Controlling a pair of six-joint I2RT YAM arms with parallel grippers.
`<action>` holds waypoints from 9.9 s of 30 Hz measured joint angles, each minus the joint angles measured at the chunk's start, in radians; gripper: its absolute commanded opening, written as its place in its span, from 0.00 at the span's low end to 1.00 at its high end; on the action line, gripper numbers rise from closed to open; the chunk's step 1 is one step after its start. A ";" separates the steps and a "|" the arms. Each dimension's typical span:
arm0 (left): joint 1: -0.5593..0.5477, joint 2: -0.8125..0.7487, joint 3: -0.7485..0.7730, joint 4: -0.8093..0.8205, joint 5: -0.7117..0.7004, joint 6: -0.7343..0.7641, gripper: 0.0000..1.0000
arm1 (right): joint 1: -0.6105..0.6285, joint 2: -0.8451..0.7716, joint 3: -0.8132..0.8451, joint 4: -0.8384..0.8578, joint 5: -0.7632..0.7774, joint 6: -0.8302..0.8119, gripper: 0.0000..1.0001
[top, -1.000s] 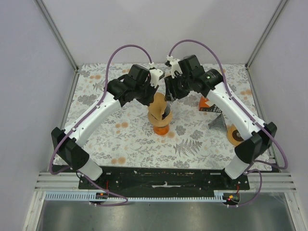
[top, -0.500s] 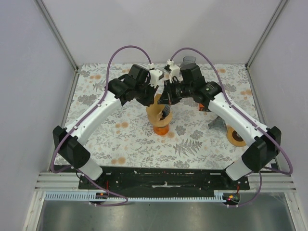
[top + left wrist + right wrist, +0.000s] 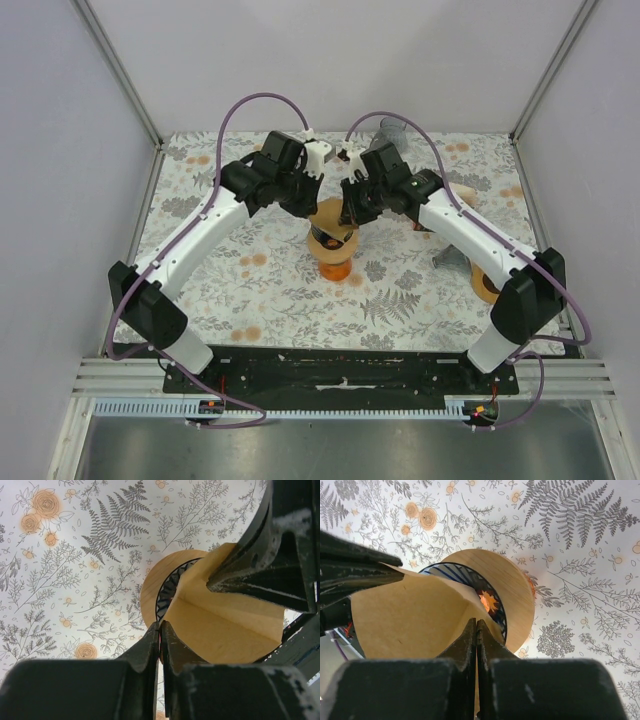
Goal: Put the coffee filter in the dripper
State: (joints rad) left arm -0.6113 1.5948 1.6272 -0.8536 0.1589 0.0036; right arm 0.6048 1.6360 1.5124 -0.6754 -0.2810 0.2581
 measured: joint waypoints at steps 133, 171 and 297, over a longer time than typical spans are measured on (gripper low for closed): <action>0.267 -0.112 -0.414 0.321 0.527 -0.413 0.32 | 0.181 -0.142 0.035 -0.069 0.043 -0.564 0.78; 0.267 -0.107 -0.393 0.309 0.523 -0.412 0.33 | 0.183 -0.035 -0.014 -0.148 -0.084 -1.262 0.40; 0.516 -0.131 -0.209 0.169 0.445 -0.273 0.66 | 0.093 0.335 -0.392 0.818 0.161 -2.077 0.04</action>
State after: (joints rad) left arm -0.0956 1.4635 1.4185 -0.6842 0.6037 -0.2691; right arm 0.6979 1.9709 1.1206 0.1425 -0.1196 -1.8191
